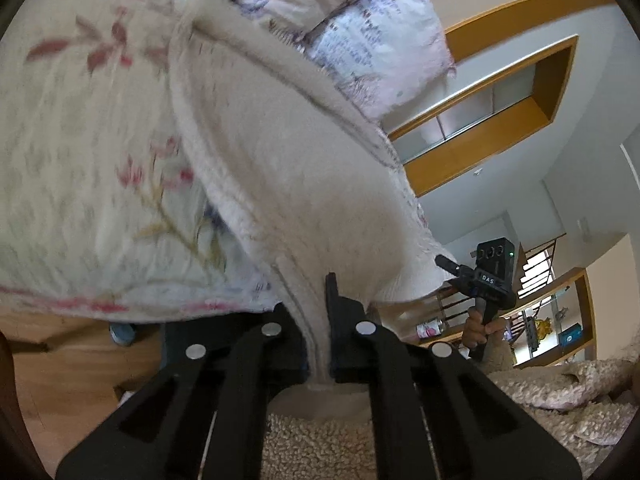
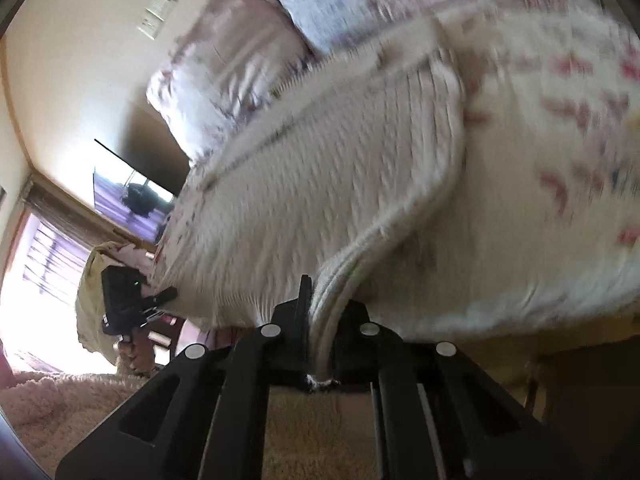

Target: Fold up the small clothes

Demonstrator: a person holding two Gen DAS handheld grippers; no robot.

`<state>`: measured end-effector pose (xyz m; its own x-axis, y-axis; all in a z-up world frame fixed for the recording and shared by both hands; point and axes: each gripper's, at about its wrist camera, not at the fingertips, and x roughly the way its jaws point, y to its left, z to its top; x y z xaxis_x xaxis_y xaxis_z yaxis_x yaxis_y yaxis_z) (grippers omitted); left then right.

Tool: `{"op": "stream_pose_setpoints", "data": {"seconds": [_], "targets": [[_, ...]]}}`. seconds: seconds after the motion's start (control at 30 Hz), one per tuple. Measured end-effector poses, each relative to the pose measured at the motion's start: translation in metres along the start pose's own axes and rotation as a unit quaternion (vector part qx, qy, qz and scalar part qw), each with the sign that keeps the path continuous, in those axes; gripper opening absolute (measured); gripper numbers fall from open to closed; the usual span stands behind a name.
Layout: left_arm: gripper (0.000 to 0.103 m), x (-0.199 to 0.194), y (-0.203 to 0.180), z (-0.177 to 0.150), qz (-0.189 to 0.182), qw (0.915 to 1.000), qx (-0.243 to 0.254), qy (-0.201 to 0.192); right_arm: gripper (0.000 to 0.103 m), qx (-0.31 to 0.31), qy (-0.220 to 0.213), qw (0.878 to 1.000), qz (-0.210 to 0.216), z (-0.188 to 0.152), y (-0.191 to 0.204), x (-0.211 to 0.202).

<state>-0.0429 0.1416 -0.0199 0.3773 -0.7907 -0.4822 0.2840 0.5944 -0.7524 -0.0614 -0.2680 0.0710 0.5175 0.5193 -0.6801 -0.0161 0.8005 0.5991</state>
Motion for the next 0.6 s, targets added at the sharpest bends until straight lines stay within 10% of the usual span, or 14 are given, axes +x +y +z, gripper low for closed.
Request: {"op": "stream_pose_setpoints", "data": {"seconds": [0.37, 0.6], "targets": [[0.006, -0.035, -0.015, 0.065, 0.066, 0.9924, 0.023, -0.101, 0.008, -0.032, -0.202, 0.978, -0.050, 0.045, 0.013, -0.029], [0.006, -0.024, -0.037, 0.113, 0.141, 0.9789, 0.070, -0.130, 0.008, -0.074, -0.252, 0.961, -0.089, 0.069, 0.026, -0.020]]}}
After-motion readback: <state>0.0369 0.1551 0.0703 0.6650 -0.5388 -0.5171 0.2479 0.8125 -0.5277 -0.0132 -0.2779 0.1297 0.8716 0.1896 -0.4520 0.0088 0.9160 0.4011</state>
